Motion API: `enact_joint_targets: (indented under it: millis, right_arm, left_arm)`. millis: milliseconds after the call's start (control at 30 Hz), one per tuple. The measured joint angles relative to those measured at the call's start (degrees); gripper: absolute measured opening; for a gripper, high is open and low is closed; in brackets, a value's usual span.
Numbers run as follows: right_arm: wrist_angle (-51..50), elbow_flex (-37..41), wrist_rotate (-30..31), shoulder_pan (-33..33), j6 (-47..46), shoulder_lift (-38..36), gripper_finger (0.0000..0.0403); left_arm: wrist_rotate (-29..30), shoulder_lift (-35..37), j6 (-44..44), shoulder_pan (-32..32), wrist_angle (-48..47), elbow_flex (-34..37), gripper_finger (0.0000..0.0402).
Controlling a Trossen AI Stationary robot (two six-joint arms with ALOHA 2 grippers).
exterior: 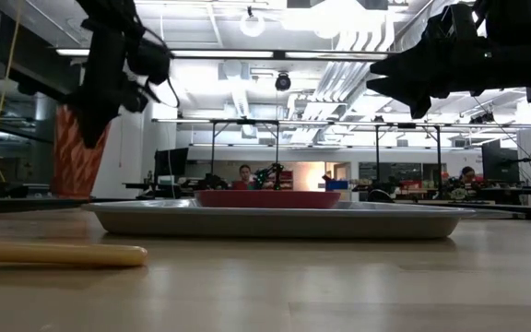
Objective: Pick and place plate/cup/fork/spoon on tray
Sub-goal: Put the orange cup on the gray serving tray to the bottom left of the pink plate
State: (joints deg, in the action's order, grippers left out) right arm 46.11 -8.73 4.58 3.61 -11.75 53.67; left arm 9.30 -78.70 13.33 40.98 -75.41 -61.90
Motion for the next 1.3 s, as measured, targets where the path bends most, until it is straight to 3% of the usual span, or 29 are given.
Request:
enact_joint_targets:
  millis: [167,333,500,733,1167,1300]
  right_arm:
    - [0.0,0.0,-0.02,-0.01,-0.07,0.0,0.0172]
    - [0.0,0.0,0.0,-0.02,-0.17,0.0,0.0172]
    - [0.0,0.0,0.0,0.0,-0.17,0.0,0.0172]
    - [0.0,0.0,0.0,-0.02,-0.17,-0.02,0.0172]
    - [-1.48,0.0,0.0,-0.02,-0.17,-0.02,0.0172]
    - [-2.49,0.0,0.0,0.13,-0.17,-0.02,0.0172]
  left_arm:
    - [-0.1,0.02,1.57,-5.11,-3.22,-8.57,0.0005]
    - [-3.98,0.08,2.69,-16.08,-1.02,-15.41,0.0004]
    - [-7.79,-1.25,3.96,-31.7,6.08,-16.53,0.0004]
    - [-2.16,-10.65,5.52,-48.37,6.09,-16.66,0.0003]
    - [-3.67,-21.71,-7.08,-58.52,9.06,-23.26,0.0002]
    - [-0.35,-23.7,-8.12,-59.81,6.99,-23.22,0.0002]
